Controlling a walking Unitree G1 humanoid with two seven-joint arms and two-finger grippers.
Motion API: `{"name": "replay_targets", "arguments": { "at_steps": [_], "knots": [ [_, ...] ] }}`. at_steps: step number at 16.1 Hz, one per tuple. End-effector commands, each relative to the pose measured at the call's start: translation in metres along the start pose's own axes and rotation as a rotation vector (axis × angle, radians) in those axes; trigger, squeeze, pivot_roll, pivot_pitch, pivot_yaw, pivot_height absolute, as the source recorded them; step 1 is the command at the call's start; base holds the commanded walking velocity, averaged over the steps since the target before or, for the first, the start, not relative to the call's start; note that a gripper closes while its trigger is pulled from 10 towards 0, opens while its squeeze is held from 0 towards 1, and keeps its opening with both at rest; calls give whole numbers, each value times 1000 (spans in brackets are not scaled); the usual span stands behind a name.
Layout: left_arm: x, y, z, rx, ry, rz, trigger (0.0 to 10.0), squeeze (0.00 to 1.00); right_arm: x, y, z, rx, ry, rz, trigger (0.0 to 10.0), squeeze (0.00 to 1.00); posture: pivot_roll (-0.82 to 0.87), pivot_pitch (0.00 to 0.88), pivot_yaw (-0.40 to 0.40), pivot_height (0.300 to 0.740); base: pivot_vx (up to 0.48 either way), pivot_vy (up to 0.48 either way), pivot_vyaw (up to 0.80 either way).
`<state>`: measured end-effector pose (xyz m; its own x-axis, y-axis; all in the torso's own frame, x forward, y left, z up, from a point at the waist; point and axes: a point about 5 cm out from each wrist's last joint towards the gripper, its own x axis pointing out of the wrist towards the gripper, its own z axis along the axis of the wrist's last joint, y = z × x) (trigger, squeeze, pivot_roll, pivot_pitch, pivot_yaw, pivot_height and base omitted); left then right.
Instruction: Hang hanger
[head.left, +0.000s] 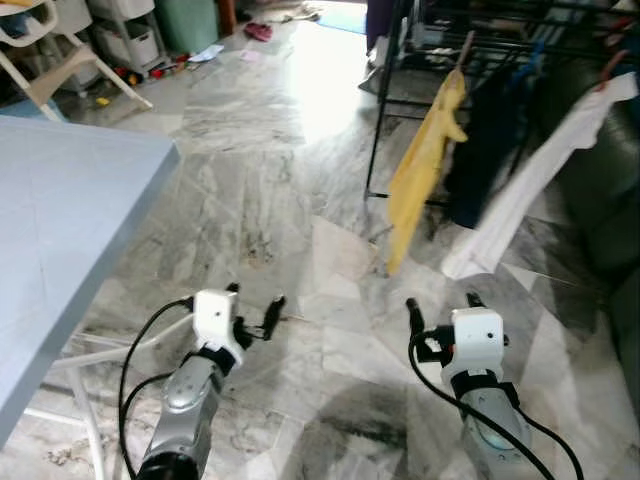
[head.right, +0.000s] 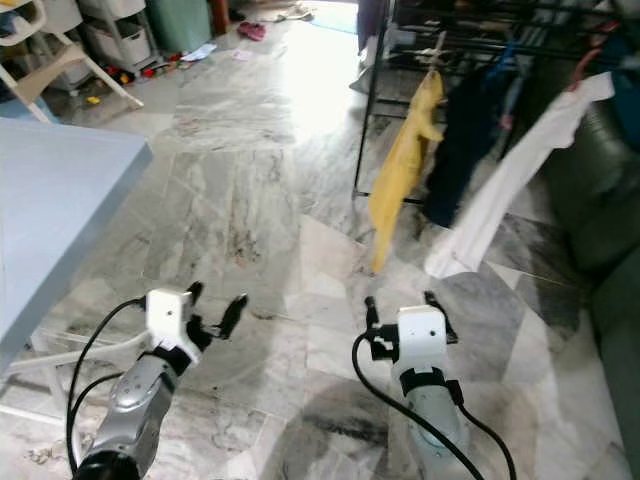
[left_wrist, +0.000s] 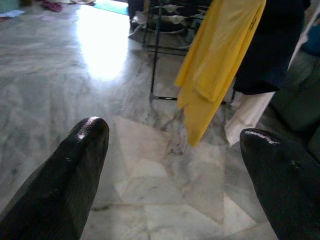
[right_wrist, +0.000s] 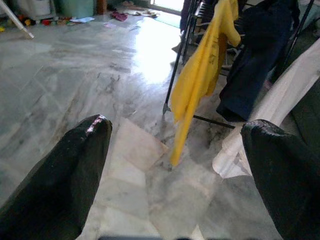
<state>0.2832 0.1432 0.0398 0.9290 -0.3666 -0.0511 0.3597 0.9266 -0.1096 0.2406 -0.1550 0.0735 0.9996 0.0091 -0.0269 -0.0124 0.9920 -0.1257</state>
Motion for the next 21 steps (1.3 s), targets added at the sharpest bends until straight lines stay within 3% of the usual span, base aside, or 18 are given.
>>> {"name": "replay_targets", "arguments": {
  "at_steps": [1,9,12,15,21],
  "knots": [
    [2,-2,-4,7,29,-22,10000,0,2,-1,4,-10,-12,-1,10000,0,-173,100,9,740,364,0,0],
    [11,-17,-10,-23,60,-81,10000,0,8,-13,7,-3,-14,-56,10000,0,-225,85,17,740,343,0,0],
    [12,-19,-12,-25,65,-85,10000,0,8,-19,6,-7,-7,-62,10000,0,-228,86,11,740,328,0,-592],
    [10,-18,-15,-32,68,-69,10000,0,8,-17,6,-11,-8,-39,10000,0,-220,82,-3,740,311,0,-202],
    [6,-10,-12,4,31,-3,10000,0,11,-9,6,-39,-10,11,10000,0,-205,87,1,740,0,0,0]
  ]
}}
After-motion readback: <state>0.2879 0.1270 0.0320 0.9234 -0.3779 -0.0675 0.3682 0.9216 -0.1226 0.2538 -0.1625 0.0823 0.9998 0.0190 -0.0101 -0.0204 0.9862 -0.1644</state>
